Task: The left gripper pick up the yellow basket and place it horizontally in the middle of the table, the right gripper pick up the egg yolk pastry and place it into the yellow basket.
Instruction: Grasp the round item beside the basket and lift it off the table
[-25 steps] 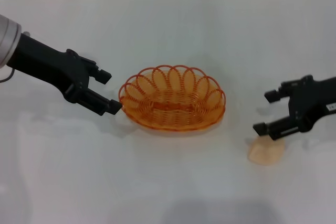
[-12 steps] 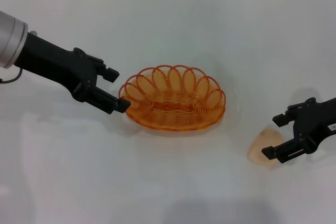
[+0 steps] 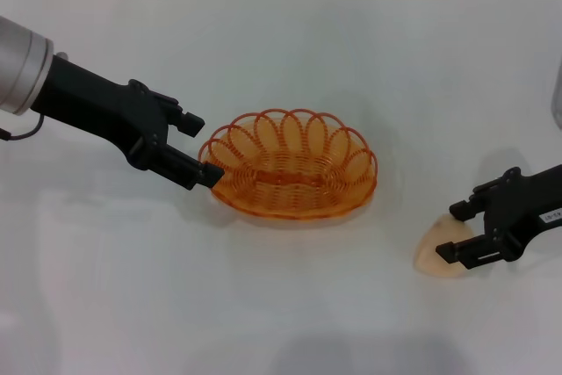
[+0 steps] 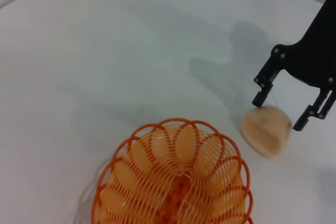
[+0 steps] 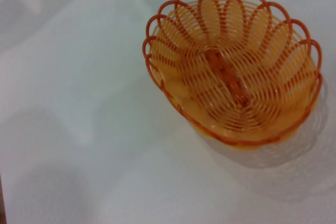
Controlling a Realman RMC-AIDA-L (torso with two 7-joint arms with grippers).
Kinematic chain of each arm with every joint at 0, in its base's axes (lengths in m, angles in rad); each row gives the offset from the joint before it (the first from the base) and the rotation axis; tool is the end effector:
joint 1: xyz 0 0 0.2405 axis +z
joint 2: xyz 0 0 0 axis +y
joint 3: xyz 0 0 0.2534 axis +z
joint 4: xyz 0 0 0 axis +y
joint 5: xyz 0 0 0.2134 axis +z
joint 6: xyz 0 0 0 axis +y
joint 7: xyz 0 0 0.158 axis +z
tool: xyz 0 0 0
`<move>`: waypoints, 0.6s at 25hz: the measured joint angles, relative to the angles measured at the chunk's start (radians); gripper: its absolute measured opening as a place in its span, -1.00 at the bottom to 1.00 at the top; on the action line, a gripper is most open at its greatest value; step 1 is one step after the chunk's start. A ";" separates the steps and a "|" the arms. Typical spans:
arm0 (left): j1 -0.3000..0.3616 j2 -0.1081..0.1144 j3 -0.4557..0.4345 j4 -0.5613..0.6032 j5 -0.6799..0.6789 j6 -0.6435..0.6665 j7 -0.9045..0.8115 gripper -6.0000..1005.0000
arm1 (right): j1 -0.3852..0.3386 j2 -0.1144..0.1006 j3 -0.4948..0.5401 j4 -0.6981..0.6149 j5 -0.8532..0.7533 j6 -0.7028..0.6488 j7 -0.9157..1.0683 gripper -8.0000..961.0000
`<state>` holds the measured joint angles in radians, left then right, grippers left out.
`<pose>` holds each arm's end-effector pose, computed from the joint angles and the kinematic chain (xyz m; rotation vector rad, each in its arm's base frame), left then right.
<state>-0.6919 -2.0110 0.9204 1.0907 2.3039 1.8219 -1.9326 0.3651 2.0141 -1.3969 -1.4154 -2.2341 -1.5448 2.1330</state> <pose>-0.1891 0.3568 0.0364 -3.0314 -0.6385 0.0098 0.2101 0.3141 -0.0033 -2.8940 0.6151 -0.2153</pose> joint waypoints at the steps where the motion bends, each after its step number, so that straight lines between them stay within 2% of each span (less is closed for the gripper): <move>1: 0.000 0.000 0.000 0.000 0.000 0.000 0.000 0.78 | 0.000 0.000 -0.004 0.004 -0.001 0.002 0.000 0.65; 5: 0.001 0.000 0.000 -0.001 0.000 -0.008 0.002 0.78 | 0.000 0.000 -0.018 0.014 -0.014 0.018 0.001 0.43; 8: 0.006 0.000 0.000 -0.001 0.000 -0.013 0.003 0.78 | -0.002 0.000 -0.032 0.010 -0.018 0.027 0.004 -0.01; 15: 0.011 0.000 -0.001 0.000 0.000 -0.013 0.008 0.78 | 0.002 0.001 -0.042 -0.001 -0.003 0.025 0.006 -0.19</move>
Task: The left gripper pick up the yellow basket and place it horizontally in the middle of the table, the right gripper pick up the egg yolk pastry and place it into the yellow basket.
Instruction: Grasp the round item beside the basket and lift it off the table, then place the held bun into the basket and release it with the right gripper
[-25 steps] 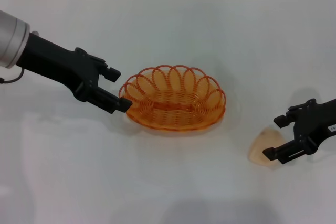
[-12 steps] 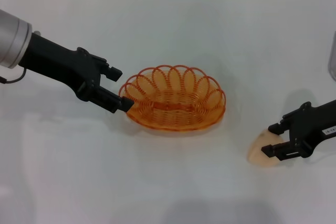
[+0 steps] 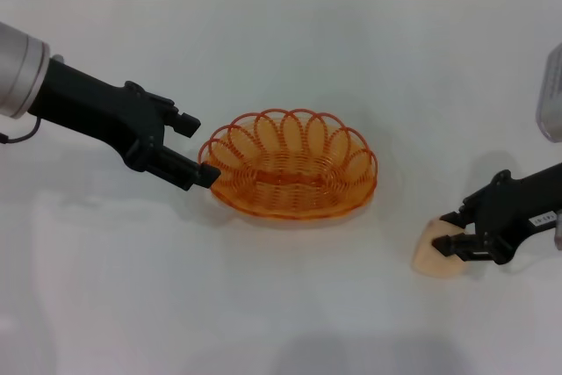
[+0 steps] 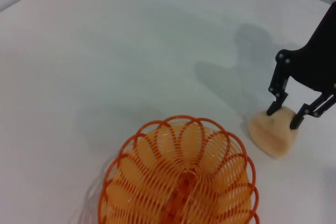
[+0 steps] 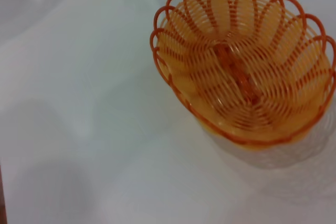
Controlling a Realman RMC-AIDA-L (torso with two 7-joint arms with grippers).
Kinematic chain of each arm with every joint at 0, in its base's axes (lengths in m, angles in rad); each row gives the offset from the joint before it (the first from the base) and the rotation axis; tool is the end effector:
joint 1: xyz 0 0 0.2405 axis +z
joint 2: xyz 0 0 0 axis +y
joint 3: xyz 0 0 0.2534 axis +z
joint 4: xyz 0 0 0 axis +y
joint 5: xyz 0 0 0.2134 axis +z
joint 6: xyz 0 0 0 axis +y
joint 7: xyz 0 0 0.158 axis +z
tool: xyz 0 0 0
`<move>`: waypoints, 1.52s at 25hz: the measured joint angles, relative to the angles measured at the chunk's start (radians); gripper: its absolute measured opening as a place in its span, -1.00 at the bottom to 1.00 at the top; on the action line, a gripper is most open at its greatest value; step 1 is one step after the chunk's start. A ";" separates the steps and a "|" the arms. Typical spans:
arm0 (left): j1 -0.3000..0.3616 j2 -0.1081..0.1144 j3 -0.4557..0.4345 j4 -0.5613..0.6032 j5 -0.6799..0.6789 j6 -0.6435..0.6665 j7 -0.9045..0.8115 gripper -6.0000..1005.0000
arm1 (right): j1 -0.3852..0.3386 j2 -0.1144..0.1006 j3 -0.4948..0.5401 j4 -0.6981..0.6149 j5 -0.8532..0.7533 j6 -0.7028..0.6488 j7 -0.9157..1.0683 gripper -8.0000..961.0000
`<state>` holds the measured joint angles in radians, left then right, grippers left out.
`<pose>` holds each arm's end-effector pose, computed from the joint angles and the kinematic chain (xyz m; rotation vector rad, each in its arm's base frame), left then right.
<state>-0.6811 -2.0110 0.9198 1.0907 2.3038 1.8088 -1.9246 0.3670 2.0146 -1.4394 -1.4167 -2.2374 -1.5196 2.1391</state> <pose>-0.1931 0.3569 0.0365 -3.0176 -0.6403 0.0067 0.2066 0.3134 -0.0112 -2.9044 0.5842 -0.2334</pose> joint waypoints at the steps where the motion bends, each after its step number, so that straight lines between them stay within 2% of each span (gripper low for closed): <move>1: 0.007 0.000 -0.001 0.000 0.000 -0.001 0.006 0.78 | 0.001 0.000 0.000 0.000 0.005 0.002 0.000 -0.22; 11: 0.045 0.003 -0.044 -0.015 -0.040 -0.035 0.084 0.78 | 0.010 0.002 -0.001 -0.047 0.057 0.021 -0.005 -0.47; 18: 0.055 0.006 -0.064 -0.073 -0.069 -0.055 0.151 0.78 | 0.024 0.003 -0.002 -0.099 0.072 0.023 0.003 -0.59; 22: 0.059 0.007 -0.067 -0.097 -0.074 -0.064 0.178 0.77 | 0.053 0.006 -0.010 -0.097 0.093 0.034 0.005 -0.70; 38: 0.073 0.000 -0.067 -0.114 -0.075 -0.068 0.218 0.77 | 0.196 0.009 -0.152 0.031 0.123 0.237 0.019 -0.87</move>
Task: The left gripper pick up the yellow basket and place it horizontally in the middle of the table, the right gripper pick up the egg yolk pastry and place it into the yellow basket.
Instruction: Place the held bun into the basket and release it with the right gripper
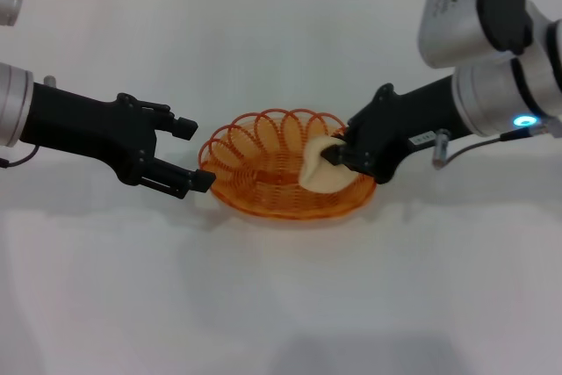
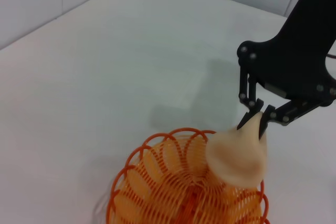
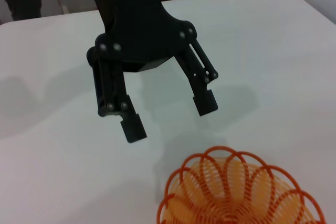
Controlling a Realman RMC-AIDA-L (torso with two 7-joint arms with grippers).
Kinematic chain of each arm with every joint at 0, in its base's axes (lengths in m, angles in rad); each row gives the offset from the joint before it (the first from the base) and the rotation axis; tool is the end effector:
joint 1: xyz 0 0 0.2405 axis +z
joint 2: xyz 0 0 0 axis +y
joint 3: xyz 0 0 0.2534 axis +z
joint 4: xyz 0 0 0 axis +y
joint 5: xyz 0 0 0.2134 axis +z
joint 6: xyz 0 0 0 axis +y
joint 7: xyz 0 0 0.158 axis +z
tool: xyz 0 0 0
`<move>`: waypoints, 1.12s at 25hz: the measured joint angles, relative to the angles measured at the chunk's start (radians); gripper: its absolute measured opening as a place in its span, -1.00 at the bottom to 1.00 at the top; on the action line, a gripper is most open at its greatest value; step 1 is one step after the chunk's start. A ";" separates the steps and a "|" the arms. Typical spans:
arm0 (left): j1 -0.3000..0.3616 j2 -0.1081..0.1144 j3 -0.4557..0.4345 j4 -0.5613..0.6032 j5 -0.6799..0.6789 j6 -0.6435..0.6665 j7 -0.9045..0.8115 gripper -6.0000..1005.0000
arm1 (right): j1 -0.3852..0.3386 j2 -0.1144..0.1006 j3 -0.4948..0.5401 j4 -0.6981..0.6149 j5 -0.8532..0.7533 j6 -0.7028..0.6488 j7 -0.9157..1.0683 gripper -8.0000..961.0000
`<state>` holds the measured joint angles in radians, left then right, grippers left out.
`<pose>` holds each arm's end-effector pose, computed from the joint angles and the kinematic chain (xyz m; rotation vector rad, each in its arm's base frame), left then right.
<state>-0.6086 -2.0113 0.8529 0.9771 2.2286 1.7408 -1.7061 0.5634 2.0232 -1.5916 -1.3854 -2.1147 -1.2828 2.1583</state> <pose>-0.2250 0.3487 0.0307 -2.9894 -0.5560 -0.1868 0.1113 0.3503 -0.0458 -2.9186 0.2381 0.0034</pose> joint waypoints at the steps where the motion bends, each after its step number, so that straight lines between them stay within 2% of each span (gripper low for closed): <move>1: 0.000 0.000 0.000 0.000 0.000 0.000 0.000 0.77 | 0.005 0.000 -0.006 0.007 0.002 0.009 0.000 -0.87; 11: 0.001 0.000 0.000 0.000 -0.011 0.001 0.005 0.77 | 0.068 0.002 -0.046 0.105 0.030 0.090 -0.001 -0.90; 17: 0.004 0.000 0.000 0.000 -0.012 0.000 0.008 0.77 | 0.074 0.002 -0.049 0.114 0.037 0.097 -0.010 -0.78; 23: 0.017 0.001 -0.010 0.000 -0.021 0.000 0.018 0.77 | 0.053 -0.002 -0.043 0.080 0.062 0.105 -0.011 -0.48; 28: 0.028 0.006 -0.011 0.002 -0.036 0.002 0.028 0.77 | -0.042 -0.005 -0.022 -0.017 0.067 0.105 -0.017 -0.13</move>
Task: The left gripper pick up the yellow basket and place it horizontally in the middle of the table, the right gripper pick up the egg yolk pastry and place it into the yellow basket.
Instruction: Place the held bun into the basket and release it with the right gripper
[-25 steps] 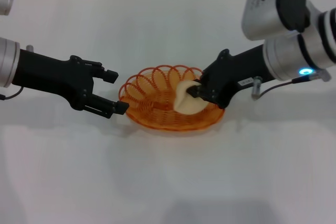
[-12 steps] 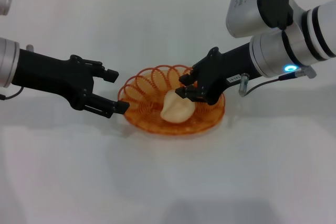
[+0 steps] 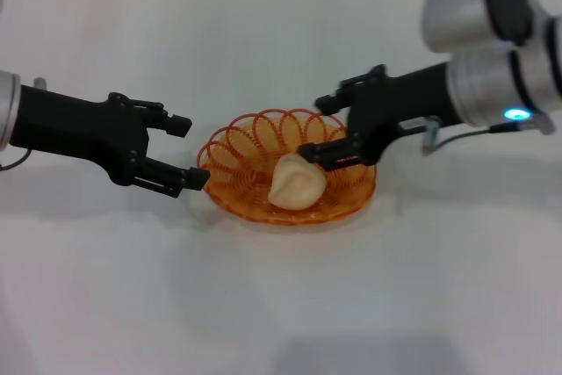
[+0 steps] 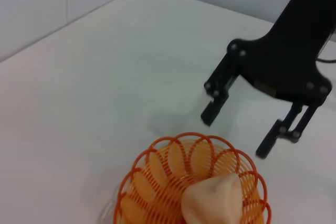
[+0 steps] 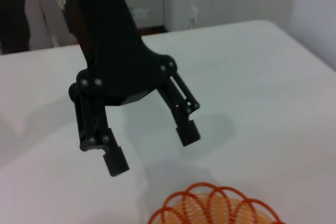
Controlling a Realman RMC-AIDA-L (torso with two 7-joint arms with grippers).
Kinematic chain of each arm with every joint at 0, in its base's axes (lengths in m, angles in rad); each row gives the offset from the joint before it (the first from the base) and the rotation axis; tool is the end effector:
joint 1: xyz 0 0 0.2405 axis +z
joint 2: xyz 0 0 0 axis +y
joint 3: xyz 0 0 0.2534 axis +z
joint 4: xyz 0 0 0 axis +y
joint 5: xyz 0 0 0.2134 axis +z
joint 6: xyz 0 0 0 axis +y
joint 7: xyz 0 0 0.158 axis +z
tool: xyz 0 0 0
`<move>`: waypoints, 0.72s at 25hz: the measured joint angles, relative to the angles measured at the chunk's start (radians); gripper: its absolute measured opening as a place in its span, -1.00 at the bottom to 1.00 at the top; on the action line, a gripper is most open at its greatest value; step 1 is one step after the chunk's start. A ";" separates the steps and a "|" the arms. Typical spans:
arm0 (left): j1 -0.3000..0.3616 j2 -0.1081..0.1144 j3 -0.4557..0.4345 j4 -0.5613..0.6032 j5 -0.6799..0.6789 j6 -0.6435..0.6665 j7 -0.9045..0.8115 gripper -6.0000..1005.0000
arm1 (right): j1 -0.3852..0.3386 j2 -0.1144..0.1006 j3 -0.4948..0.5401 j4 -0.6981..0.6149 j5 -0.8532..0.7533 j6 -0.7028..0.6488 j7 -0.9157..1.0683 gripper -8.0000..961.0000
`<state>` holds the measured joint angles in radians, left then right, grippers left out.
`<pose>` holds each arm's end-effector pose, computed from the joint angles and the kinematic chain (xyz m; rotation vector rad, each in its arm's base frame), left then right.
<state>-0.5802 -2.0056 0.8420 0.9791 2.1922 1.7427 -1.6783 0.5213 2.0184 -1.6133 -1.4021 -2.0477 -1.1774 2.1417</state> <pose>-0.2305 0.3448 0.0356 -2.9702 -0.5449 -0.2385 0.1069 0.3532 -0.0443 -2.8586 0.2492 0.1379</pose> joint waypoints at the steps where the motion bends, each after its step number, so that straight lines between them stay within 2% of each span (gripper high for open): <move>1: 0.004 0.002 0.000 0.002 -0.008 0.003 0.005 0.77 | -0.022 0.000 0.005 -0.021 0.001 0.000 -0.004 -0.05; 8: 0.046 0.015 -0.007 0.000 -0.068 0.008 0.060 0.77 | -0.178 -0.004 0.049 -0.087 0.099 -0.013 -0.130 0.53; 13: 0.070 0.015 -0.027 0.004 -0.089 0.023 0.100 0.77 | -0.233 -0.006 0.085 -0.091 0.125 -0.050 -0.166 0.76; 18: 0.078 0.011 -0.048 0.006 -0.095 0.044 0.139 0.77 | -0.256 -0.006 0.096 -0.095 0.144 -0.082 -0.200 0.78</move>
<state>-0.5020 -1.9945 0.7940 0.9852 2.0968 1.7871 -1.5391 0.2649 2.0125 -1.5170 -1.4974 -1.9034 -1.2592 1.9412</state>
